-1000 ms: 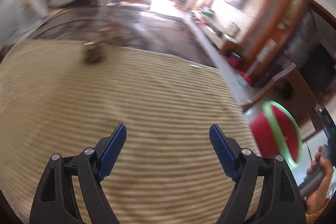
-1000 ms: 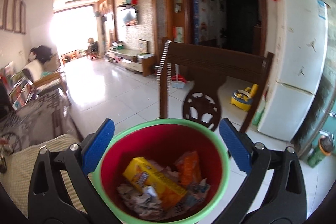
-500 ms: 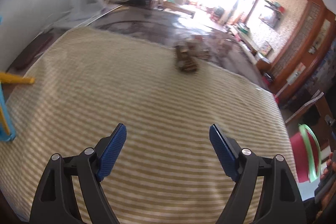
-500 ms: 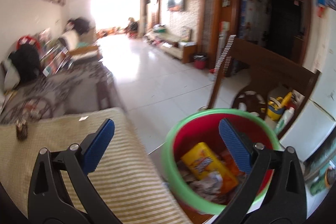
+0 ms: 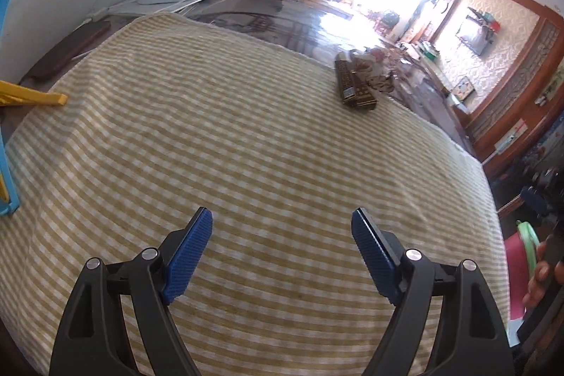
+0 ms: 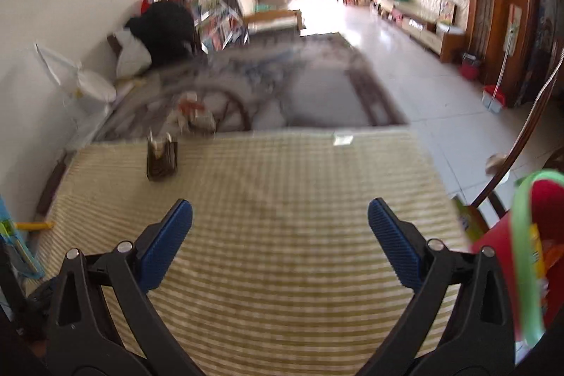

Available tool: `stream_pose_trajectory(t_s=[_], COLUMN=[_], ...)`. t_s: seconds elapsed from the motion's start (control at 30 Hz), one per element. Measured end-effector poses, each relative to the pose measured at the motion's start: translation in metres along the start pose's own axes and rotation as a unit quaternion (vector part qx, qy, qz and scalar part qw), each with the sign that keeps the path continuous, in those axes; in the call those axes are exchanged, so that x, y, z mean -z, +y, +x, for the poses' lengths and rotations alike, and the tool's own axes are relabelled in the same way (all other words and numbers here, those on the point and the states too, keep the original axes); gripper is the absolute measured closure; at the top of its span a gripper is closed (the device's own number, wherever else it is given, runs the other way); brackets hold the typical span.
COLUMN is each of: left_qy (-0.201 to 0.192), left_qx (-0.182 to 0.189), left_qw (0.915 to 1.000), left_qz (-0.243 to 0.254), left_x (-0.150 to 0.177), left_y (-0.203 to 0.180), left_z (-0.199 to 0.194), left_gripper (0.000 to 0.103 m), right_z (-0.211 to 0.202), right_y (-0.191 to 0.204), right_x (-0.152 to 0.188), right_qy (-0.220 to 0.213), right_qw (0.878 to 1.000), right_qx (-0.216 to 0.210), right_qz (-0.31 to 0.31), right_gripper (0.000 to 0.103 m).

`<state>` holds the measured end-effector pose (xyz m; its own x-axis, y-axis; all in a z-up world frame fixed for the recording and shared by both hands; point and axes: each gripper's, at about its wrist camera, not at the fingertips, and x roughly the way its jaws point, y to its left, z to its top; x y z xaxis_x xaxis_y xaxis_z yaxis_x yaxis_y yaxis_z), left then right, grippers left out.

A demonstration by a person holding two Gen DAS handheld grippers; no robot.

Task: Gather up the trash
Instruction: 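Grasp the brown cigarette pack with the left gripper while the right moves toward crumpled paper, then grasp the crumpled red-white paper with the right gripper while the left holds the pack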

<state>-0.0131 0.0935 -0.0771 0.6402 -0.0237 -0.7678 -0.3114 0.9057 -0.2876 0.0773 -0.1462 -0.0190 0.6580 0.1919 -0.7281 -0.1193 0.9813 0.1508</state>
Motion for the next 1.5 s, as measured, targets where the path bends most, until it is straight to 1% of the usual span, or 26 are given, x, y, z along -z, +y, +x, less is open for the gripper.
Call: stream_pose_trajectory(t_s=[0.03,0.1,0.17,0.23,0.3,0.37,0.4,0.47,0.53,0.6,0.67,0.73,0.8,0.83,0.87,0.9,0.97,1.0,1.07,1.1,1.17,1.2,1.27,1.33,1.4,1.5], left_qy=[0.004,0.013,0.014,0.010,0.010,0.006,-0.001,-0.014,-0.023,-0.015,-0.010,-0.005,0.007,0.013,0.015,0.010,0.015,0.021,0.027,0.033,0.045,0.053,0.059,0.056,0.038,0.014], left_qx=[-0.006,-0.010,-0.012,-0.010,-0.011,-0.008,-0.014,-0.016,-0.039,-0.064,-0.074,-0.083,-0.089,-0.083,-0.078,-0.080,-0.068,-0.060,-0.048,-0.040,-0.042,-0.045,-0.038,-0.027,-0.020,-0.021], left_qw=[1.0000,0.9997,0.9994,0.9999,0.9997,0.9993,0.9988,0.9980,0.9969,0.9957,0.9946,0.9927,0.9922,0.9932,0.9941,0.9939,0.9935,0.9929,0.9930,0.9926,0.9905,0.9894,0.9913,0.9954,0.9984,0.9994], left_qz=[-0.005,-0.020,-0.028,-0.003,0.019,0.036,0.047,0.059,0.064,0.065,0.072,0.087,0.087,0.080,0.073,0.076,0.089,0.101,0.104,0.109,0.123,0.128,0.112,0.073,0.037,0.025], left_x=[0.000,-0.001,-0.007,-0.017,-0.028,-0.045,-0.059,-0.076,-0.097,-0.110,-0.120,-0.130,-0.133,-0.133,-0.134,-0.131,-0.125,-0.118,-0.105,-0.092,-0.075,-0.065,-0.050,-0.043,-0.042,-0.045], left_y=[0.001,0.002,-0.003,-0.022,-0.043,-0.063,-0.079,-0.095,-0.107,-0.113,-0.120,-0.126,-0.125,-0.121,-0.119,-0.117,-0.115,-0.111,-0.101,-0.091,-0.078,-0.064,-0.044,-0.018,0.001,0.007], left_z=[0.004,0.012,0.019,0.030,0.045,0.060,0.071,0.082,0.099,0.115,0.128,0.141,0.152,0.155,0.157,0.153,0.148,0.139,0.127,0.115,0.095,0.083,0.058,0.036,0.020,0.011], left_gripper=[0.026,0.026,0.026,0.026,0.026,0.026,0.026,0.026,0.026,0.026,0.026,0.030,0.047,0.051,0.058,0.058,0.059,0.060,0.060,0.060,0.060,0.060,0.060,0.060,0.060,0.060], right_z=[0.007,0.013,0.009,0.005,0.005,0.005,0.005,0.004,0.003,0.000,0.001,0.001,0.002,0.002,0.002,0.002,0.002,0.003,0.004,0.006,0.009,0.010,0.013,0.015,0.016,0.012], right_y=[-0.003,-0.012,-0.022,-0.031,-0.034,-0.036,-0.036,-0.038,-0.040,-0.042,-0.045,-0.049,-0.053,-0.053,-0.054,-0.054,-0.053,-0.050,-0.046,-0.043,-0.037,-0.034,-0.027,-0.019,-0.011,-0.001], right_x=[0.003,0.005,0.004,0.001,0.000,0.001,0.001,0.001,-0.001,-0.002,-0.003,-0.003,-0.002,-0.002,-0.002,-0.002,-0.002,-0.002,-0.001,0.000,0.001,0.002,0.005,0.008,0.009,0.013], right_qy=[0.019,0.040,0.037,0.028,0.026,0.029,0.032,0.035,0.031,0.025,0.024,0.026,0.028,0.029,0.030,0.031,0.029,0.031,0.035,0.037,0.044,0.048,0.054,0.055,0.050,0.029], right_qw=[1.000,0.999,0.998,0.997,0.996,0.996,0.996,0.995,0.994,0.994,0.994,0.992,0.991,0.991,0.990,0.990,0.990,0.991,0.992,0.993,0.994,0.995,0.996,0.997,0.998,0.999], right_qx=[0.000,-0.008,-0.001,0.002,-0.010,-0.016,-0.018,-0.030,-0.038,-0.039,-0.038,-0.042,-0.047,-0.048,-0.051,-0.056,-0.059,-0.055,-0.049,-0.047,-0.043,-0.040,-0.033,-0.021,-0.010,0.007], right_qz=[0.006,0.027,0.046,0.070,0.083,0.087,0.086,0.090,0.095,0.097,0.102,0.112,0.121,0.124,0.125,0.126,0.125,0.120,0.108,0.101,0.088,0.080,0.062,0.043,0.020,-0.012], right_gripper=[0.005,0.005,0.005,0.005,0.005,0.005,0.005,0.005,0.005,0.005,0.005,0.005,0.005,0.005,0.005,0.005,0.005,0.005,0.005,0.005,0.005,0.005,0.005,0.005,0.005,0.005])
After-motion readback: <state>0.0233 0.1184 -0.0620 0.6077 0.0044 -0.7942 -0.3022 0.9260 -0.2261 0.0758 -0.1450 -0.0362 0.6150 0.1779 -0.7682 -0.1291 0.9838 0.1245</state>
